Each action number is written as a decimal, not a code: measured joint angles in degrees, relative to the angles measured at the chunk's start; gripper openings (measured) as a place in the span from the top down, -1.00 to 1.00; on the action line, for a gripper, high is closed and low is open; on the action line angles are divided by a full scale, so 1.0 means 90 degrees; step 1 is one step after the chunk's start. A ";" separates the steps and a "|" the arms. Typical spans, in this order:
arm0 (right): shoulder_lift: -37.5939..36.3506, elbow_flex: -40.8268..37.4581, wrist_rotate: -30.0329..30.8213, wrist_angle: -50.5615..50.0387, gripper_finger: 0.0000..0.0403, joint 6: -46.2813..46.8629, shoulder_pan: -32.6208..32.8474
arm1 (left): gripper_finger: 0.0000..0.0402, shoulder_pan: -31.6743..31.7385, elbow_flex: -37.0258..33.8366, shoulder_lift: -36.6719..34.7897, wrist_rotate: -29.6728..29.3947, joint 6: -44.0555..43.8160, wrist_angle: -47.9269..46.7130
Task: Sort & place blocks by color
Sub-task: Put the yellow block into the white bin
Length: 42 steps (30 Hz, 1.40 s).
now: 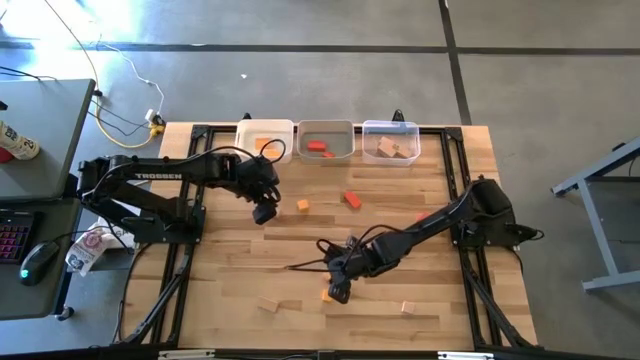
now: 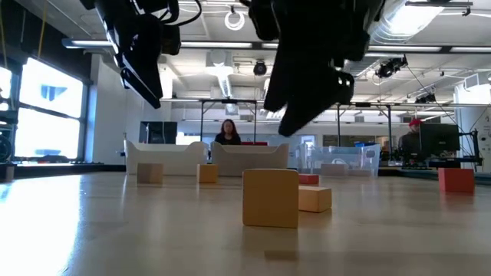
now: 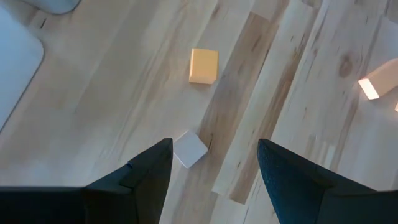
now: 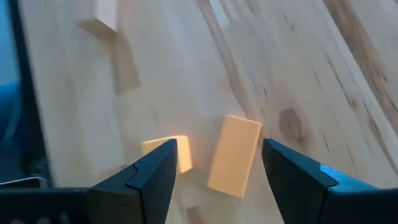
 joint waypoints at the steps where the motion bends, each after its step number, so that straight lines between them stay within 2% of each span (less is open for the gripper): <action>1: 0.0063 0.0000 0.0000 -0.0028 -0.10 0.0003 0.0000 | -0.11 0.0000 0.0000 0.0000 0.0000 -0.0002 0.0001; 20: 0.0706 0.0000 -0.0066 -0.0261 -0.10 0.0124 0.0206 | -0.11 0.0000 0.0000 0.0000 0.0000 -0.0075 0.0007; 27: 0.0726 0.0000 0.0168 -0.0258 -0.10 0.0127 0.0206 | -0.11 0.0000 0.0000 0.0000 0.0000 -0.0069 0.0007; 42: 0.0767 0.0000 0.0074 -0.0137 -0.10 0.0124 0.0214 | -0.11 0.0000 0.0000 0.0000 0.0000 -0.0053 0.0007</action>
